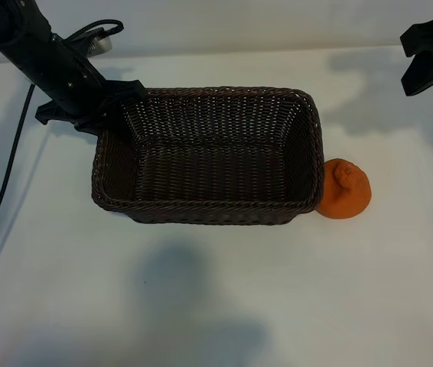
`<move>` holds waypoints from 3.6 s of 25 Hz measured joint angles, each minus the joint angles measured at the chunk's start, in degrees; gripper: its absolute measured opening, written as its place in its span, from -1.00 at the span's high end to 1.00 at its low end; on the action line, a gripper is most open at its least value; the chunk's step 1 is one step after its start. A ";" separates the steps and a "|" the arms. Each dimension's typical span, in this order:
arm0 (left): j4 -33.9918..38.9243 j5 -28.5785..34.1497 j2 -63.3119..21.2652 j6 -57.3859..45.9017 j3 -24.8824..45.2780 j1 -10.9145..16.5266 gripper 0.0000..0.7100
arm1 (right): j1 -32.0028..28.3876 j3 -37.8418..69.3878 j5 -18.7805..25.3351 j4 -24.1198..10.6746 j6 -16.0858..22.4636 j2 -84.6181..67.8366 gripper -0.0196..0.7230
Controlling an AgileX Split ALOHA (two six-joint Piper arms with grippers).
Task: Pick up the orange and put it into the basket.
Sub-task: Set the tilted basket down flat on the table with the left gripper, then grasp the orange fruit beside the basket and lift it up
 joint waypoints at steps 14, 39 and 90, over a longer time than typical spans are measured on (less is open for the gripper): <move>-0.69 0.20 0.00 -0.07 0.00 -0.05 0.01 | 0.00 0.00 0.00 0.00 0.00 0.00 -0.22; -1.36 5.98 0.00 -1.63 -0.11 -0.11 -0.62 | 0.00 0.00 0.00 0.00 0.00 0.00 -0.22; 5.65 11.14 -31.66 -5.62 3.49 -0.05 -0.62 | 0.00 0.00 0.00 0.00 0.00 0.00 -0.22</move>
